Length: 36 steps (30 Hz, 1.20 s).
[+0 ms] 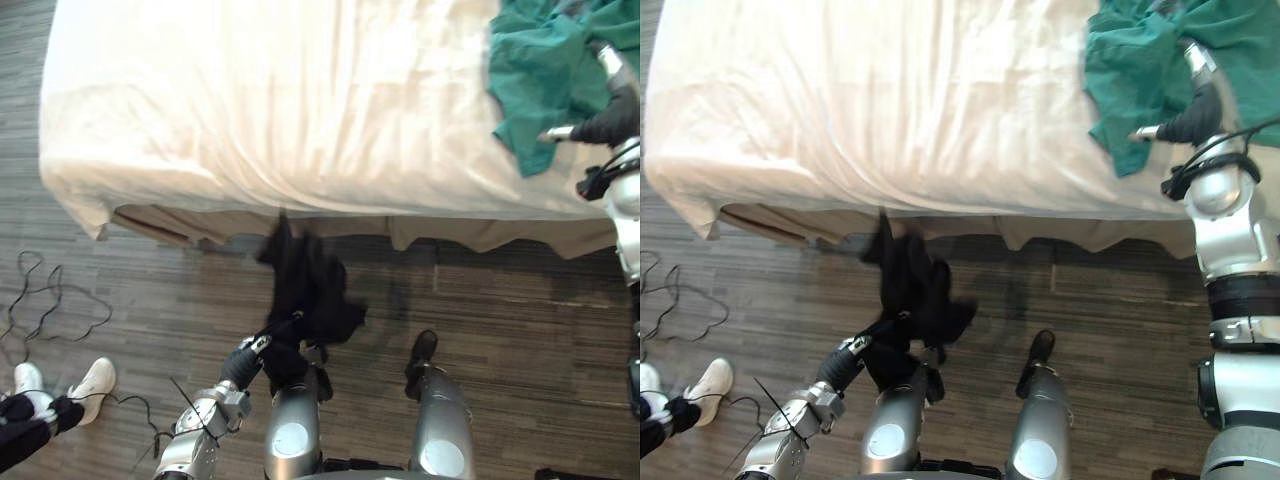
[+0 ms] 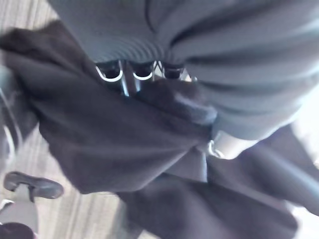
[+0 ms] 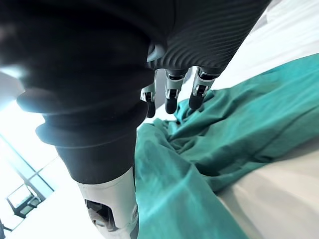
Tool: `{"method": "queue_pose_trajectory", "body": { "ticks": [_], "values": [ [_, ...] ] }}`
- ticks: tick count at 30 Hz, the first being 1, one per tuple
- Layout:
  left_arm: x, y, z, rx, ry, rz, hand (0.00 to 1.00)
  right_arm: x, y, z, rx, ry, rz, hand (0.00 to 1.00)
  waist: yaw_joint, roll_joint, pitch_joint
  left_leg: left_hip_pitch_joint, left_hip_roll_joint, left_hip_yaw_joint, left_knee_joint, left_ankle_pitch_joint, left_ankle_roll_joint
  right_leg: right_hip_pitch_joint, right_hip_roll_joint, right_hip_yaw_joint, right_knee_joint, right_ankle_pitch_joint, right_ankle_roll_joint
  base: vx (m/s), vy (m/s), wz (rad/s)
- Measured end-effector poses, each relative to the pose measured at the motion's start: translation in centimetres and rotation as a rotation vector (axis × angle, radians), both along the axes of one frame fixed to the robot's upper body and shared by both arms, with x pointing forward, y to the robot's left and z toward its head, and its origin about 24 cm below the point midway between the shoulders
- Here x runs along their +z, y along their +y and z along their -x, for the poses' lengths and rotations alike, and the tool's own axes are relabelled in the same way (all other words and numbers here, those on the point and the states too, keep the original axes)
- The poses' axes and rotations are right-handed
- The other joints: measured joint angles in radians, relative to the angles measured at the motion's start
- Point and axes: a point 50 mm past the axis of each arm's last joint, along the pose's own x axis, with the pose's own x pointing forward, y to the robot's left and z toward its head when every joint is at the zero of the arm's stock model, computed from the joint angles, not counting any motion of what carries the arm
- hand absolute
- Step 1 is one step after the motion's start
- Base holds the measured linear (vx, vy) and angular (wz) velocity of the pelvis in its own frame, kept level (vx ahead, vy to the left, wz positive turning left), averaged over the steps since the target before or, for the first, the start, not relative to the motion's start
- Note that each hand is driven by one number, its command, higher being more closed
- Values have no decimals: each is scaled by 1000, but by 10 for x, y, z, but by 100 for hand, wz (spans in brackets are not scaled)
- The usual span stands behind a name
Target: Tidy the bed and pick cloth on bed and put in laundry
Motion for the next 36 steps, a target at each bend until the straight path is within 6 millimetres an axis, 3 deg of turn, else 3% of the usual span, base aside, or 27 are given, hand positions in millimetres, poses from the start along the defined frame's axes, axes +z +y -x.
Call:
{"method": "queue_pose_trajectory", "body": {
  "ticks": [7, 12, 13, 17, 20, 25, 29, 31, 32, 34, 35, 36],
  "values": [
    [20, -17, -5, -49, -59, 122, 100, 45, -35, 8, -212, 26, 115, 0, 21, 54, 18, -40, -57, -11, -89, 79, 17, -119, -71, -6, 127, -39, 2, -19, -5, 17],
    [17, -19, -3, -75, -30, 133, 100, 57, -51, 11, -313, 75, 111, 0, 43, 62, 16, -102, -98, -15, -89, 100, 9, -238, -138, 16, 251, -85, -1, -32, -60, 19],
    [16, -19, -3, -78, -21, 136, 100, 63, -53, 13, -330, 81, 104, 100, 46, 62, 16, -113, -108, -14, -89, 103, 5, -265, -154, 24, 280, -98, -2, -40, -91, 18],
    [14, -20, 1, -92, -12, 149, 100, 75, -52, 16, -367, 133, 151, 100, 42, 63, 15, -132, -122, 1, -89, 99, -6, -312, -192, 38, 332, -122, -4, -53, -63, 11],
    [16, -22, 1, -118, -32, 163, 100, 88, -50, 19, -370, 112, 124, 100, 39, 65, 14, -141, -102, 94, -89, 94, -6, -335, -199, 44, 343, -122, -3, -47, -60, 3],
    [23, -29, 0, -145, -71, 191, 100, 89, -56, 23, -364, 121, 61, 100, 38, 64, 5, -138, -105, 130, -89, 110, 6, -330, -216, 42, 343, -119, 1, -2, -64, 6],
    [23, -41, 4, -152, -71, 241, 100, 55, -48, 4, -192, 161, -96, 100, 19, 58, -5, -72, -102, 138, -89, 116, 14, -253, -213, 29, 323, -121, 5, 24, -85, -9],
    [21, -50, 12, -168, -64, 289, 100, 17, -42, -8, 4, 156, -315, 100, 6, 47, -18, -24, -99, 152, -89, 115, 13, -200, -205, 29, 301, -123, 9, 15, -82, -18],
    [19, -53, 16, -158, -56, 311, 100, -3, -39, -11, 83, 142, -427, 100, -2, 43, -26, -4, -96, 158, -89, 114, 12, -174, -199, 27, 290, -123, 11, 22, -87, -21],
    [15, -53, 23, -114, -29, 369, 100, -78, -23, -8, 358, 76, -828, 100, -18, 22, -38, 73, -79, 161, -89, 100, -6, -77, -167, 15, 243, -121, 14, 33, -94, -24],
    [15, -53, 23, -111, -29, 372, 100, -82, -22, -7, 370, 71, -850, 100, -18, 21, -39, 76, -78, 161, -89, 100, -6, -71, -165, 13, 241, -121, 14, 27, -86, -10],
    [14, -50, 24, -76, -26, 393, 100, -123, -9, 0, 466, 41, -1049, 100, -35, 6, -47, 102, -64, 159, -89, 100, -6, -25, -148, -3, 215, -120, 17, 21, -115, -8]
  ]
}}
